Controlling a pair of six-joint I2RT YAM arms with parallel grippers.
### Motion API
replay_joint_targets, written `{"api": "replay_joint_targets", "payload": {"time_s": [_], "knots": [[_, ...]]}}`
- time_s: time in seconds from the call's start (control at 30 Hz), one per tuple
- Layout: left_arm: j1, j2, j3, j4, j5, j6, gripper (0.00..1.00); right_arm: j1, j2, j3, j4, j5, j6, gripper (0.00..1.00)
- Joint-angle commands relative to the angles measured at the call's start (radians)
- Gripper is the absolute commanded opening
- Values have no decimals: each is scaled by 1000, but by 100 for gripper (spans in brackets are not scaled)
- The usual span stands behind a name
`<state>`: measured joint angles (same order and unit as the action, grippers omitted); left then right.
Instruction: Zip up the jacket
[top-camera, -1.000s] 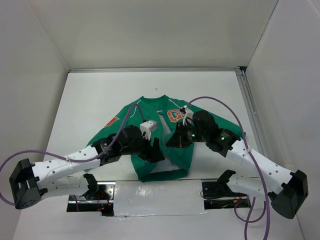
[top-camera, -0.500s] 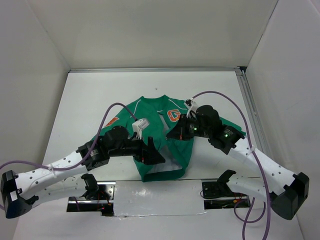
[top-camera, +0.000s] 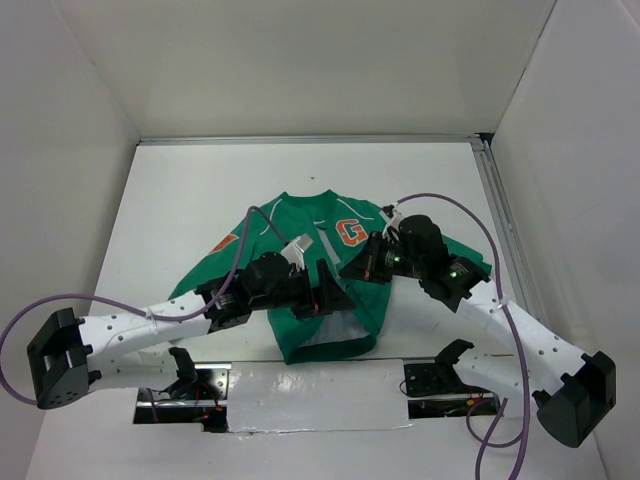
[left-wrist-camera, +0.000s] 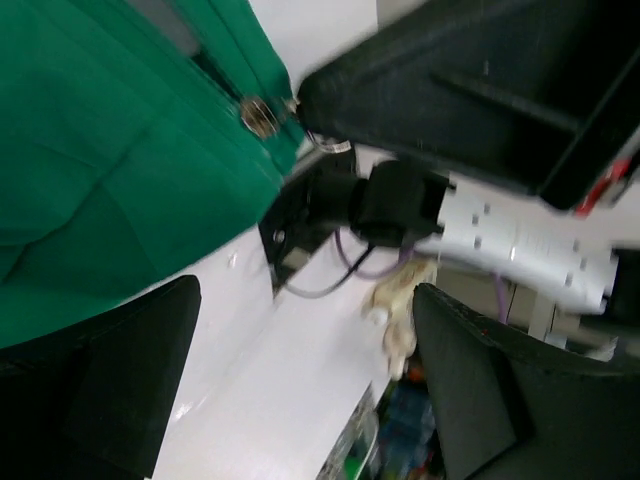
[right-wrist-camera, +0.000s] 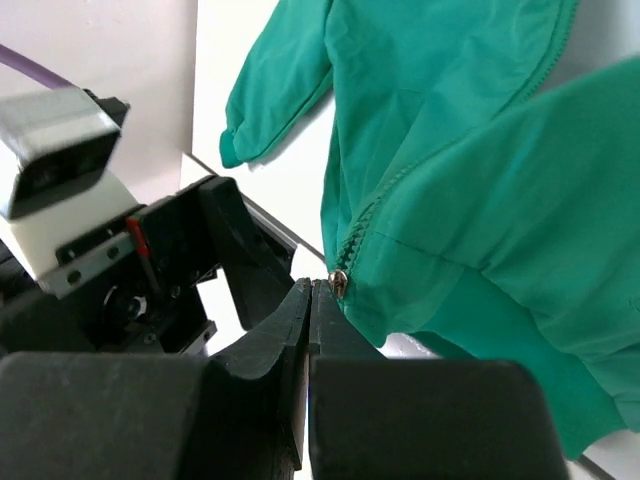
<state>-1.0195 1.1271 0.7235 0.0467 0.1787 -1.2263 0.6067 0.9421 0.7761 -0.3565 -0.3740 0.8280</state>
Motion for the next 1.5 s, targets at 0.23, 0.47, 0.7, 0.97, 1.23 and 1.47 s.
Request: {"api": "replay_joint_targets", "payload": {"time_s": [0.23,0.47,0.7,0.97,1.23,1.47], "knots": [[-31,53,62,-7,-456,-341,94,-27,-109,-89,116,-23,78,0],[-31,72,56,36,-484,-392,51,-30,-123,-126,148,-36,112,0],[-31,105,70,59,-481,-400,47,-30,-114,-164,209,-66,152,0],[-30,132,91,2,-527,-437,0,-31,-137,-178,186,-65,140,0],[-31,71,94,-120,-530,-265,0,-31,-111,-80,56,85,16,0],[-30,19,76,-237,-248,-78,0,-15,1,17,84,173,-44,0]]}}
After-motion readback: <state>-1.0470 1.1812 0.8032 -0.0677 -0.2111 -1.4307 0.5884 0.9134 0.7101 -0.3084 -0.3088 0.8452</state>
